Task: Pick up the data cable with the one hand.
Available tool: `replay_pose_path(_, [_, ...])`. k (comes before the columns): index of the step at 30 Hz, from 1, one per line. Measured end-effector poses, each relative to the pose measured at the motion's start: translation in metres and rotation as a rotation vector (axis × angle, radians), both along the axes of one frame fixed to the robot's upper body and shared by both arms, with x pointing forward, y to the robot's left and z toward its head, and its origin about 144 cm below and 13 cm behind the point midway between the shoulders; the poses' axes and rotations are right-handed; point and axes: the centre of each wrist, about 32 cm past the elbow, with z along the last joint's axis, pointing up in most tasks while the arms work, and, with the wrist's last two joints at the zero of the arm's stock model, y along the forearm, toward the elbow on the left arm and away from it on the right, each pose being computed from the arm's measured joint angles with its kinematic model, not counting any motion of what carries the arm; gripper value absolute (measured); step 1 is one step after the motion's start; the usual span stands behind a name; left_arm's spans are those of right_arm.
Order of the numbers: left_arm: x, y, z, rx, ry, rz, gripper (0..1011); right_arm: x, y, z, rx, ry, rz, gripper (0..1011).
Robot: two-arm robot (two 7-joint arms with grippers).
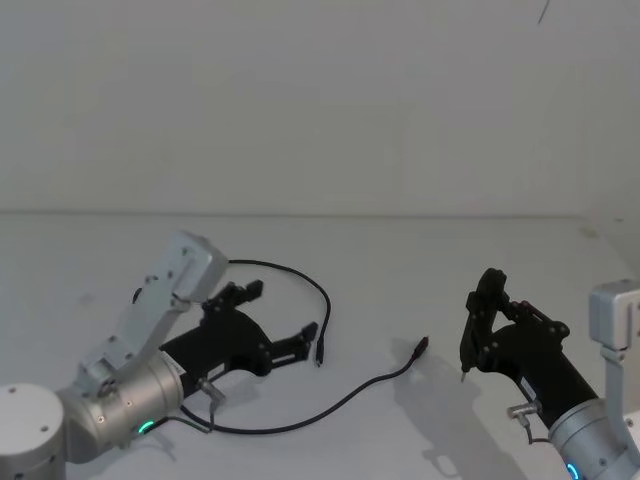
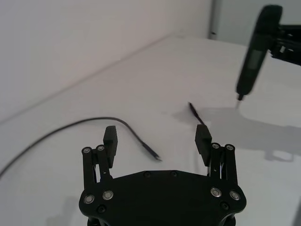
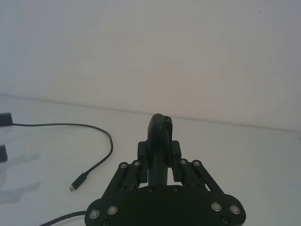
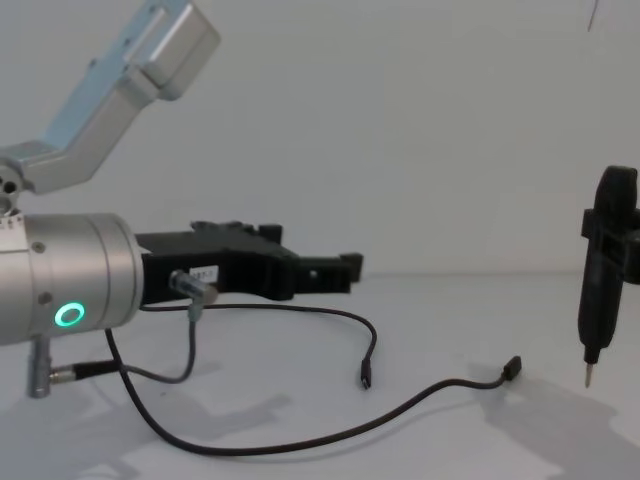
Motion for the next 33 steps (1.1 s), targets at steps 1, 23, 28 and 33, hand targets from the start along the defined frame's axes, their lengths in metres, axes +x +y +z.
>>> replay_pose_path(1, [0.001,0.000,0.000,0.002,0.014,-0.010,1001,0.000,0.000,0.000,0.000,0.000,0.000,279])
replay_pose_path(23, [0.025,-0.025,-0.005,0.040,0.185,-0.126,1001,0.000,0.000,0.000,0.000,0.000,0.000,279])
replay_pose_path(28, [0.028,-0.030,-0.007,0.057,0.202,-0.133,1001,0.000,0.000,0.000,0.000,0.000,0.000,279])
replay_pose_path(33, [0.032,-0.036,-0.009,0.081,0.218,-0.141,1001,0.000,0.000,0.000,0.000,0.000,0.000,279])
